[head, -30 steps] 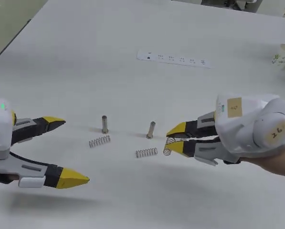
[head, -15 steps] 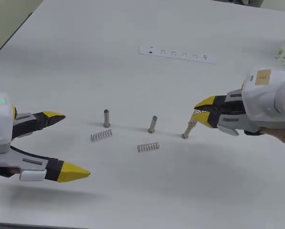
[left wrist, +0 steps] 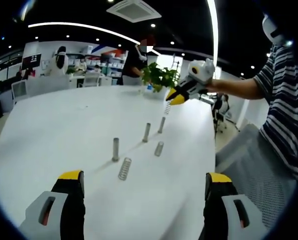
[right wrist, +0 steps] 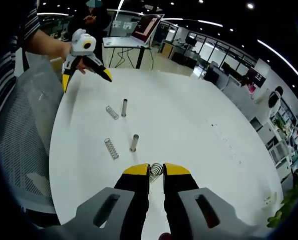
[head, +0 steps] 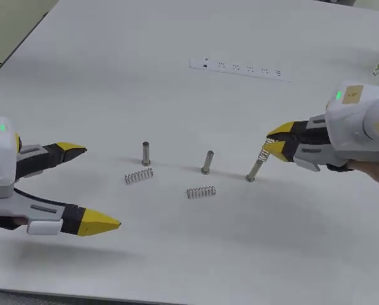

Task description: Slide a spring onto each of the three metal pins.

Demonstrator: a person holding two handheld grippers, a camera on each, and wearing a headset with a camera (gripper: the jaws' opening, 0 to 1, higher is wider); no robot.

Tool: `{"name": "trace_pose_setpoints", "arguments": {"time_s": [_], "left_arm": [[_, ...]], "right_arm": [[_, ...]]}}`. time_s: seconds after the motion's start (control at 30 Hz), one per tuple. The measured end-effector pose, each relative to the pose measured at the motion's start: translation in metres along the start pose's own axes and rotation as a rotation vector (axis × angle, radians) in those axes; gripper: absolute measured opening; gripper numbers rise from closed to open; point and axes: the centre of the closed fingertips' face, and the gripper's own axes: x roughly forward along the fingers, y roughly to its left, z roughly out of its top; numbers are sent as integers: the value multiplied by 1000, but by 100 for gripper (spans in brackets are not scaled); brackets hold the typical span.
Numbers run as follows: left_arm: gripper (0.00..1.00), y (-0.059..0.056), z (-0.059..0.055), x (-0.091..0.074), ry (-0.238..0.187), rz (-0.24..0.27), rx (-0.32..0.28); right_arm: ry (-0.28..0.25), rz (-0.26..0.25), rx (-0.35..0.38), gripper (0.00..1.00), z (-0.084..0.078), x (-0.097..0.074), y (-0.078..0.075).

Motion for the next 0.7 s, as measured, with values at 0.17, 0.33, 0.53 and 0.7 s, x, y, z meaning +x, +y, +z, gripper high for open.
{"name": "trace_pose_setpoints", "arguments": {"time_s": [0.17,0.33,0.53,0.7], "left_arm": [[98,0,-1,-1,3,3,-2],[98,1,-2,-1,3,5,-6],[98,2,-2,-3,2,8,-8],[98,2,-4,-3,9,7,-3]], "right_arm": [[-1,-5,27,7,-3,1,-4],[1,-4,42,7,-5,4,-4],[5,-5,44,7,-7,7,-4],[10,-3,42,7,-9,9,-3]]}}
